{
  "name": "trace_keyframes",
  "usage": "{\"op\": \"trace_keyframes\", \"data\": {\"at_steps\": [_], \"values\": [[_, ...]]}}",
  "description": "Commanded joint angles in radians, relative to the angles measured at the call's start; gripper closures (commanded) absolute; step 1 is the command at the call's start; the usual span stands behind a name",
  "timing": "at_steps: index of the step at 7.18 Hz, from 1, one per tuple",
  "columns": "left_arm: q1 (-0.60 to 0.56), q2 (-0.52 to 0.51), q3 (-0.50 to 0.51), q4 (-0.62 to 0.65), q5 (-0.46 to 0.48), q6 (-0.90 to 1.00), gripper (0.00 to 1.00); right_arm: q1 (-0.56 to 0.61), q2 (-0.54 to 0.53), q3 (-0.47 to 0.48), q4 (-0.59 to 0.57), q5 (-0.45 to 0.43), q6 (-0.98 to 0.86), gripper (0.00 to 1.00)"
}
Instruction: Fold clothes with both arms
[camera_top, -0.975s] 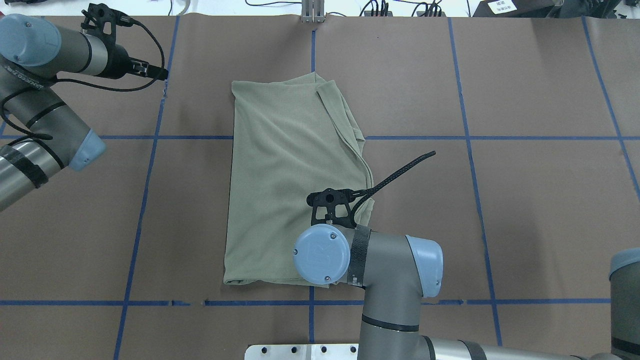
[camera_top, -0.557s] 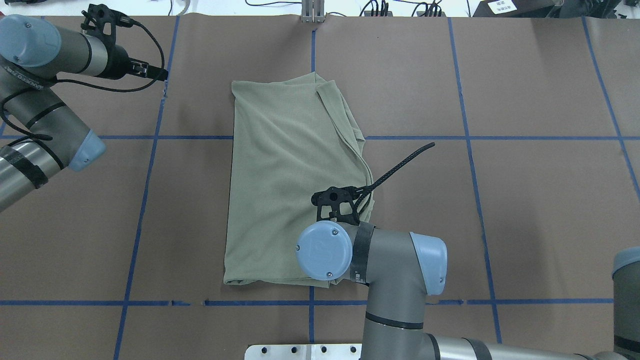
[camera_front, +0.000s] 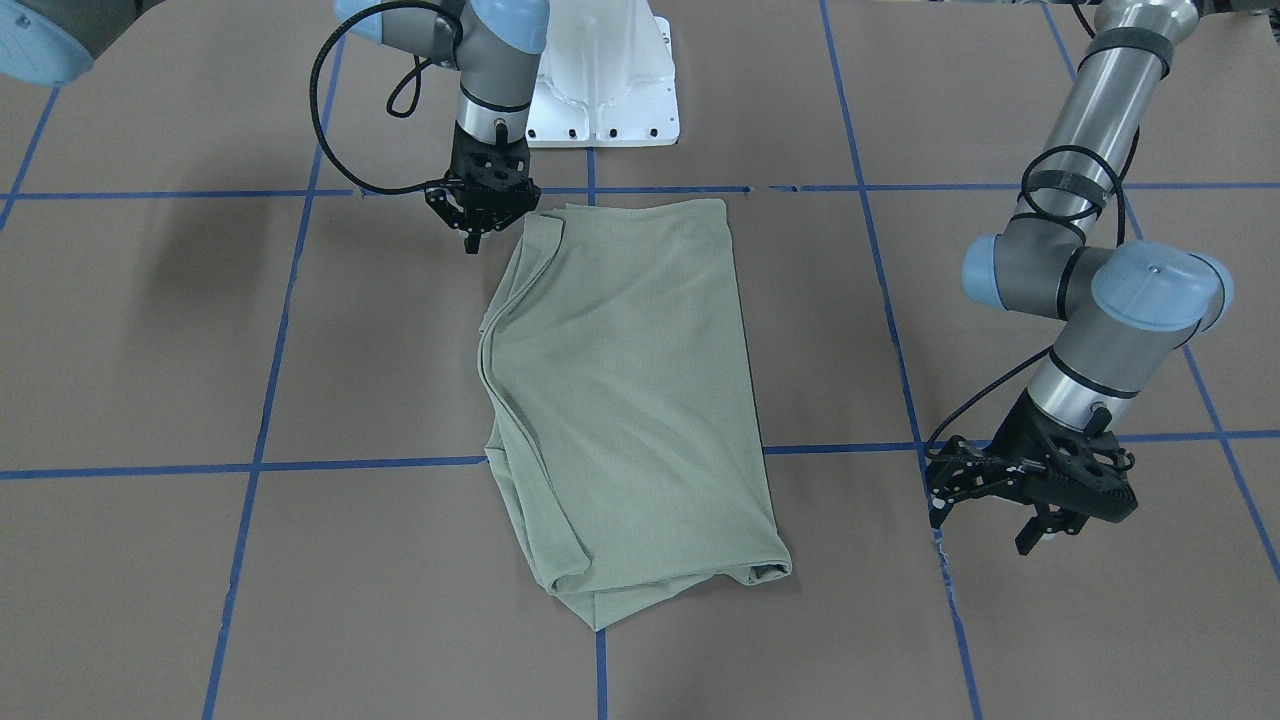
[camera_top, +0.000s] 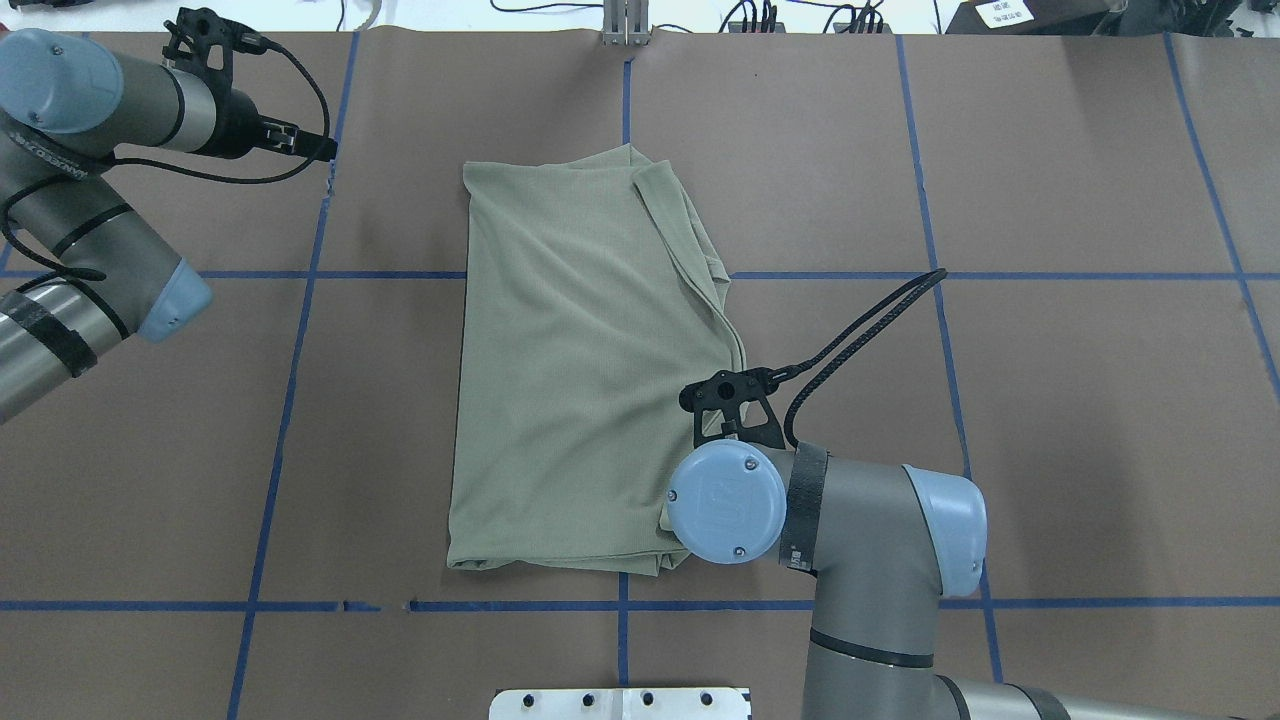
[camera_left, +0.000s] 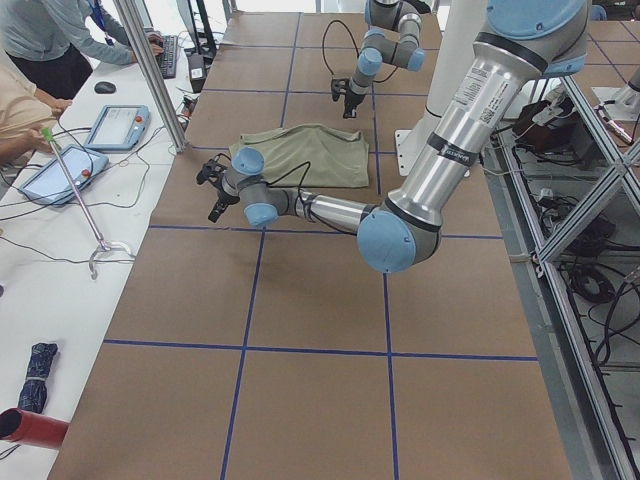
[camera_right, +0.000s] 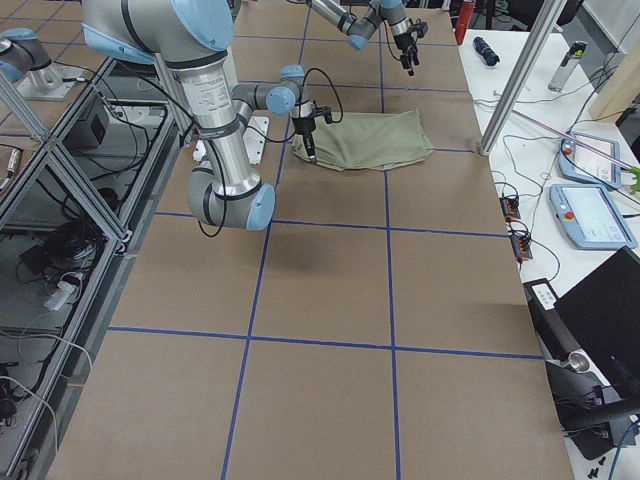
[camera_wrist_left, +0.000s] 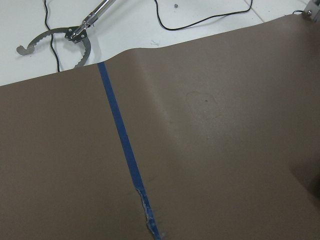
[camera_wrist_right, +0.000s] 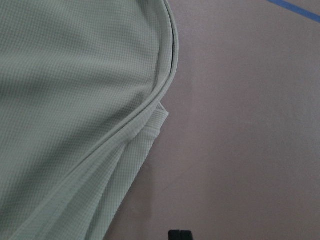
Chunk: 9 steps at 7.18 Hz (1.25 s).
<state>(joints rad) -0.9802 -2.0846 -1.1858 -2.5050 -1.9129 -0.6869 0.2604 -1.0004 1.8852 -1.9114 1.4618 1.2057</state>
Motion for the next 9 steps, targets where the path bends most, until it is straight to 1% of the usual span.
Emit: {"op": "trace_keyframes", "data": {"at_steps": [1,2,3,4,5,6,7,8,9], "values": [[0.000,0.000,0.000,0.000,0.000,0.000,0.00,-0.003,0.119,-0.105,0.060,-0.001,0.138,0.40],[0.002,0.000,0.000,0.000,0.000,0.000,0.00,-0.003,0.193,-0.195,0.060,-0.001,0.261,0.39],[0.000,0.000,0.000,0.000,0.000,0.000,0.00,-0.003,0.209,-0.240,0.074,-0.003,0.332,0.39],[0.000,0.000,0.000,0.000,0.000,0.000,0.00,0.002,0.209,-0.254,0.098,-0.003,0.354,0.39],[0.002,0.000,0.000,-0.002,0.000,0.000,0.00,0.000,0.207,-0.271,0.098,-0.006,0.371,0.40],[0.002,0.000,0.000,-0.002,0.000,0.000,0.00,0.000,0.207,-0.279,0.091,-0.026,0.361,0.46],[0.002,0.000,0.000,0.000,0.000,0.000,0.00,0.000,0.203,-0.282,0.078,-0.029,0.341,0.49],[0.002,0.001,0.000,0.000,0.000,0.000,0.00,0.000,0.203,-0.279,0.057,-0.029,0.310,0.50],[0.002,0.001,0.000,-0.002,0.000,0.000,0.00,0.000,0.197,-0.272,0.052,-0.028,0.310,0.55]]}}
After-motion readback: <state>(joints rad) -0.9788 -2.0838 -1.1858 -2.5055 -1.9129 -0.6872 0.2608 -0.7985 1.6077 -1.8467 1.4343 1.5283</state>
